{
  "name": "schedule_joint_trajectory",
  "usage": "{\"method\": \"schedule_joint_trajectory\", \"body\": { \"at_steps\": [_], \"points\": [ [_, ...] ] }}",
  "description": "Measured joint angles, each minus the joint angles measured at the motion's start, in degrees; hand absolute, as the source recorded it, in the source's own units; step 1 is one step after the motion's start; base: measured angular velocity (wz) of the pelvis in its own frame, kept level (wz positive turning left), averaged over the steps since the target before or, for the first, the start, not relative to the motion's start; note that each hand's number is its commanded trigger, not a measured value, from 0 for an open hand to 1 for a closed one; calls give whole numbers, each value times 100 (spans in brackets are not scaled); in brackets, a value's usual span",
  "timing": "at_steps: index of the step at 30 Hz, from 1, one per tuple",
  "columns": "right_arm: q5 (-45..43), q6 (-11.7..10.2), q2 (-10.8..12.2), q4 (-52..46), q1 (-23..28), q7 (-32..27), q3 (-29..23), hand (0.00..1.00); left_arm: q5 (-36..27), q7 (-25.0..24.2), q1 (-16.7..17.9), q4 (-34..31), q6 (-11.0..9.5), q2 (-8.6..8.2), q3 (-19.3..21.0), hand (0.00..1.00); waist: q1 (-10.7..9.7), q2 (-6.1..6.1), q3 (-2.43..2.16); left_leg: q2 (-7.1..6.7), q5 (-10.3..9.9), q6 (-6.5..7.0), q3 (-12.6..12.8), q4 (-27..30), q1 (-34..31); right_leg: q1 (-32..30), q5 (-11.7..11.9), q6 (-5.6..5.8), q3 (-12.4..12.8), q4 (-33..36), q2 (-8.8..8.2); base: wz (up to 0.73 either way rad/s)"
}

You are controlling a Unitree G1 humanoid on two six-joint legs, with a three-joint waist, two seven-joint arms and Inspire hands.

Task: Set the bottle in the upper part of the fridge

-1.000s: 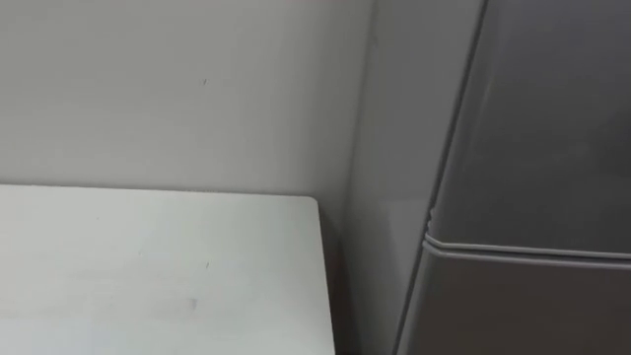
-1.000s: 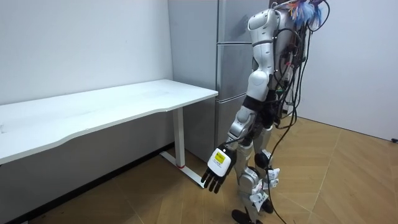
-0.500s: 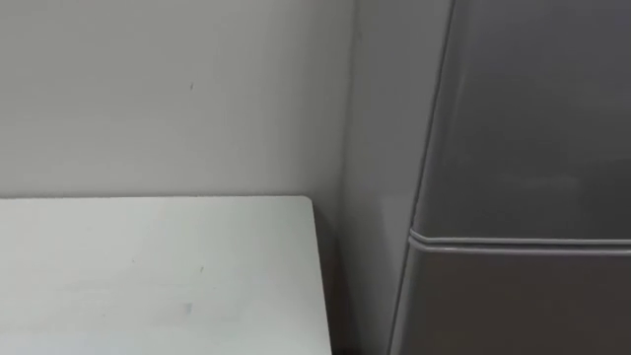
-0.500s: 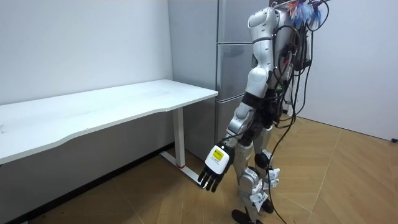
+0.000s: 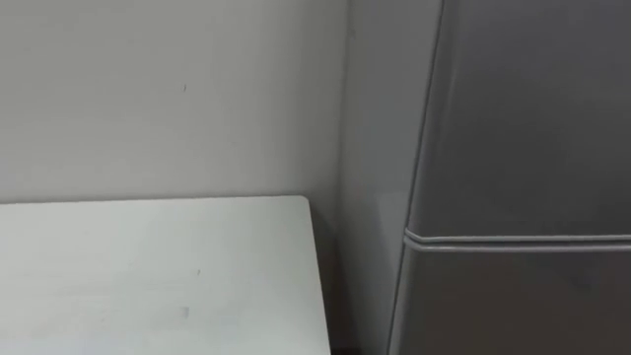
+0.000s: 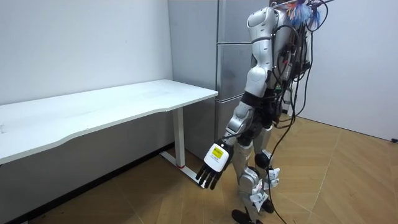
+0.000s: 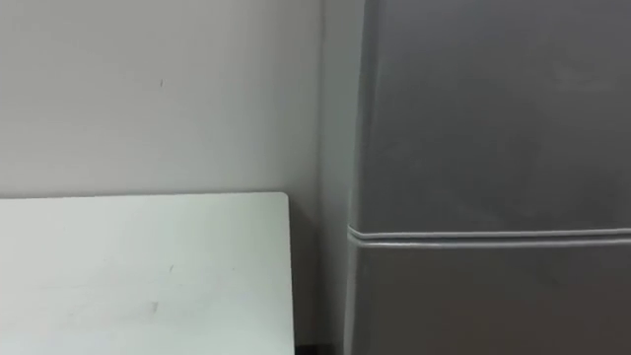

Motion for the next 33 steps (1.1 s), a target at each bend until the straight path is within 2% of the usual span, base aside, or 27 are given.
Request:
{"method": "schedule_joint_trajectory", "body": {
  "at_steps": [2,7,10,12,14,17,19,23,27,33],
  "points": [
    [436,-5,96,595,-64,97,2,0,3,-2,1,24,-9,-4,2,0,-24,3,0,-4,0,0,-18,36,7,22,0,1,-8,0,7,2],
    [607,2,348,1555,-38,398,348,0,-6,5,13,42,0,-66,-158,0,-20,70,-6,-11,-8,8,-12,34,-2,16,-13,7,13,6,2,3],
    [285,15,368,2365,-82,806,653,0,-2,4,-12,96,-2,-161,-214,0,-27,162,-5,-12,-11,12,-1,18,51,63,-15,9,60,8,6,-1],
    [-9,117,370,2672,-59,999,880,0,-2,3,-10,123,0,-213,-216,0,-1,175,-8,-13,-18,12,-6,-3,107,115,-29,11,63,6,-1,0],
    [-745,267,375,3042,-28,1271,1306,0,12,3,9,216,18,-229,-318,0,12,181,-3,-9,-31,0,-7,3,128,90,-64,4,115,15,1,-2],
    [-1456,376,381,3206,-19,1587,1635,0,2,-2,14,300,66,-234,-445,0,42,184,-3,0,-41,-10,-6,42,129,76,-71,-7,148,10,-2,-6],
    [-2134,479,381,3275,-32,1953,1945,0,34,-11,-53,294,78,-236,-656,0,160,191,1,3,-41,-10,-6,54,132,69,-68,-13,148,11,2,0],
    [-3164,497,459,3428,-265,2581,2196,0,62,-87,-96,298,77,-281,-894,0,198,212,1,5,-41,-11,-7,81,133,87,-68,-13,138,5,21,0],
    [-3675,493,483,3432,-369,2882,2474,0,58,-156,-160,346,70,-279,-932,0,314,237,-2,-3,-42,-11,-70,82,126,112,-67,-12,130,8,35,5],
    [-3747,493,486,3422,-461,3506,2924,0,76,-186,-254,363,81,-273,-1104,0,364,269,17,-4,-44,-14,-106,84,90,111,-70,-16,103,-3,11,4]
  ]
}}
